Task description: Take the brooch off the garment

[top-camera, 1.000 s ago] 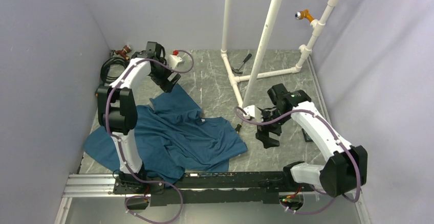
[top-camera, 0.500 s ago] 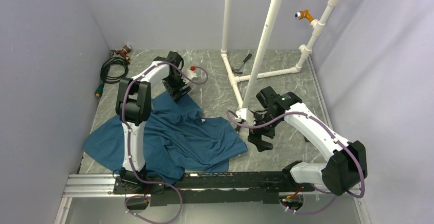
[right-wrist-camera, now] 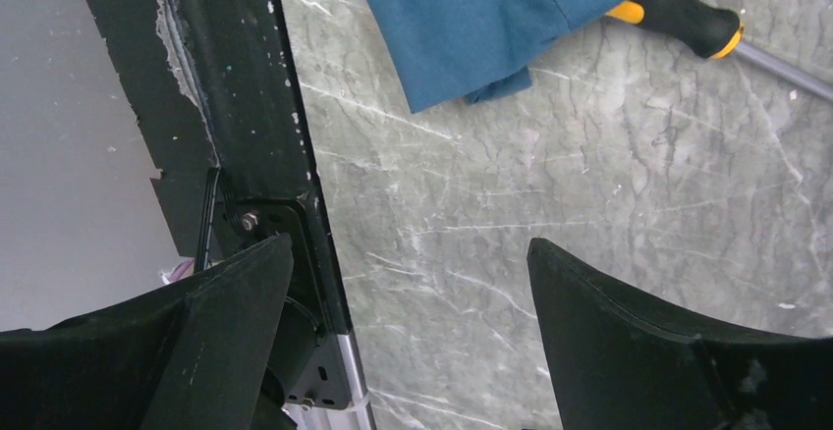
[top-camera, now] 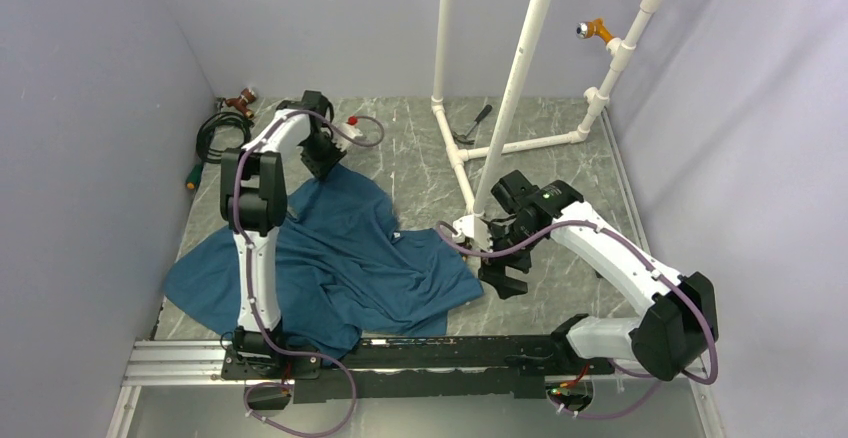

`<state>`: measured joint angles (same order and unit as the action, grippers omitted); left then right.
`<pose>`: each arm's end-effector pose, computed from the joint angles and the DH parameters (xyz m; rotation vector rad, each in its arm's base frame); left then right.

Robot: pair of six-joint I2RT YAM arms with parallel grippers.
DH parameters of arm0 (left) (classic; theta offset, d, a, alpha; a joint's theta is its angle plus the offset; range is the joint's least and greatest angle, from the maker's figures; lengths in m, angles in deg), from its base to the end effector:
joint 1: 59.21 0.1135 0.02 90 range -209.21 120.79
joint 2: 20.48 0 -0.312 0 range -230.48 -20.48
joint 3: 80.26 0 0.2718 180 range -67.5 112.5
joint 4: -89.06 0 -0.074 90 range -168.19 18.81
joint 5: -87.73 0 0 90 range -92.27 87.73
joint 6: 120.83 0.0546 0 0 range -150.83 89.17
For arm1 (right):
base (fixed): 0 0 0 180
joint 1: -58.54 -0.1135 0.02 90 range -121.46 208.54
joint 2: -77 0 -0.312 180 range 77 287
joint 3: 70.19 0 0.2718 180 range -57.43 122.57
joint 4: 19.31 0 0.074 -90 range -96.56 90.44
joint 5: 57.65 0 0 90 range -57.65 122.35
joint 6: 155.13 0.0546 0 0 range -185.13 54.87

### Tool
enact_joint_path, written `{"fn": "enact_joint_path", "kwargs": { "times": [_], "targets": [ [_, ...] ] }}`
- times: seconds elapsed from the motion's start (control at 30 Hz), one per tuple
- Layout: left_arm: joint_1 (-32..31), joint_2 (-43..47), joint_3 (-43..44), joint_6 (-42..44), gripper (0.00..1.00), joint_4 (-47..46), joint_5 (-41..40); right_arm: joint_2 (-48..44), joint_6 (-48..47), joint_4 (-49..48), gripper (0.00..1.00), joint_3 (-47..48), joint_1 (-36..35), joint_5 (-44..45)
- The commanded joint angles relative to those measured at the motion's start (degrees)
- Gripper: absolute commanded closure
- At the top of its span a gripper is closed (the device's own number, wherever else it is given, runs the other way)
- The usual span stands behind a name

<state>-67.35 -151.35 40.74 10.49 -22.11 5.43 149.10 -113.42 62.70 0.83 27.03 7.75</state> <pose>0.5108 -0.0805 0.1772 1.2361 2.6375 -0.1056 0.1678 0.1295 0.2825 -1.8902 2.2011 0.6002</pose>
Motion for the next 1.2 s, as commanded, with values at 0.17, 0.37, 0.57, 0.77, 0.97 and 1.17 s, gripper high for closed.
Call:
{"fn": "enact_joint_path", "kwargs": {
  "times": [0.17, 0.37, 0.57, 0.77, 0.97, 1.17],
  "targets": [
    [10.38, 4.82, -4.88, -2.26, 0.95, 2.29, -1.83, 1.14, 1.79, -5.3, 0.09, 4.01, -3.62, -2.23],
    [18.14, 7.12, -5.44, -3.8, 1.0, 2.03, -2.65, 5.65, 3.26, -8.51, 0.13, 7.11, -6.8, -1.76],
    [23.58, 8.35, -5.53, -4.12, 1.0, 2.03, -3.94, 9.6, 6.97, -12.7, 0.17, 11.33, -9.63, -0.97],
    [26.32, 9.27, -5.94, -3.88, 1.0, 2.12, -5.09, 13.09, 12.71, -17.78, 0.22, 15.41, -12.8, 1.3],
    [28.19, 10.98, -6.79, -3.7, 1.0, 1.58, -5.35, 16.6, 16.87, -21.19, 0.26, 19.13, -15.79, 4.41],
    [29.1, 12.05, -8.44, -3.55, 1.0, 0.33, -5.52, 22.08, 20.81, -24.16, 0.3, 25.63, -18.0, 7.39]
  ]
}}
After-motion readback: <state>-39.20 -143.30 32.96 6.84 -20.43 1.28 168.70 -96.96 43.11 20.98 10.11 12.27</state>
